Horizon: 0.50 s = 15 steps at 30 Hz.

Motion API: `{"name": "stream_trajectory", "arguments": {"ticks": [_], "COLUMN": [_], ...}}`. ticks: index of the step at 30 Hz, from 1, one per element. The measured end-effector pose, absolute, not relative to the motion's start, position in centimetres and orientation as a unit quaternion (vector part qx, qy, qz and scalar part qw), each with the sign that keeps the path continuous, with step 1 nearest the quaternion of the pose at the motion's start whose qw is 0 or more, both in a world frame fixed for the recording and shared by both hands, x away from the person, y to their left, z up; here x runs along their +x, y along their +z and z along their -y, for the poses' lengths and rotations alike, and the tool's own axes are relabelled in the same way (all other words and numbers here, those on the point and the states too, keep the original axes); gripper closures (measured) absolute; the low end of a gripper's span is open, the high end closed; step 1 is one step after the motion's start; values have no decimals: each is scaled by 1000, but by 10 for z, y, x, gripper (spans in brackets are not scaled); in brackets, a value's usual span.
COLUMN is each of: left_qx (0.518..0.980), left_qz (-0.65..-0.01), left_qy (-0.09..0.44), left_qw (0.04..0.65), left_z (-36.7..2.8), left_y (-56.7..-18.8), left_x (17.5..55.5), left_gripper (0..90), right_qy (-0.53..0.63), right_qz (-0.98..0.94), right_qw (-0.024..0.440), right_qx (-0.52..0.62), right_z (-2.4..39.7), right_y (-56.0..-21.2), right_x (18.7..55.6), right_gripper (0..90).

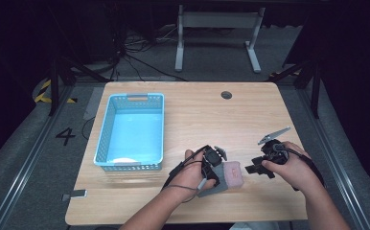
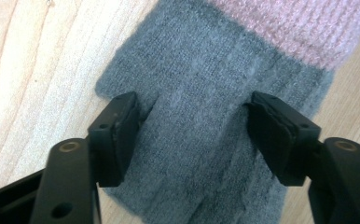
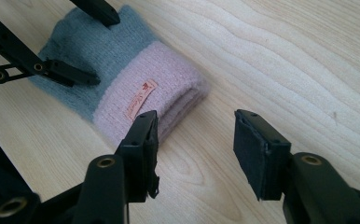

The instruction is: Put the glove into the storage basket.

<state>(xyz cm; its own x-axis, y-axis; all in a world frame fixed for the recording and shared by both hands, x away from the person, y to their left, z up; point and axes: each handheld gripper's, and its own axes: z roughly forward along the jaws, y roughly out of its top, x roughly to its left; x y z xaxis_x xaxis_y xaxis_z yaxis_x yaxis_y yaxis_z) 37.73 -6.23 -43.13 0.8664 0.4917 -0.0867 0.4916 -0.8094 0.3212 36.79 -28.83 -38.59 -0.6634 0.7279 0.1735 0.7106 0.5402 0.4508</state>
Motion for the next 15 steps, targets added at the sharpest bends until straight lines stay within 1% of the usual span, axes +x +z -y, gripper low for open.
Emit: {"name": "stream_trajectory", "arguments": {"ticks": [2,3,4,6,10,15], "left_qx": [951,951,950,948,948,949], "left_qz": [-259,-258,-261,-262,-260,-257], "left_qy": [-12,-22,-26,-36,-42,-41], "left_qw": [169,171,171,175,177,181], "left_z": [62,62,61,60,60,60], "left_y": [-430,-430,-430,-430,-429,-428], "left_x": [377,378,378,379,378,378], "left_gripper": [439,510,536,624,671,704], "right_qy": [250,250,251,251,250,252], "right_qz": [-878,-878,-878,-878,-878,-877], "right_qw": [18,18,18,19,20,20], "right_qx": [408,408,408,408,409,408], "right_z": [288,288,288,289,289,289], "right_y": [-386,-386,-386,-386,-386,-386], "right_x": [368,368,368,368,368,369], "right_gripper": [507,507,507,506,510,511]}}
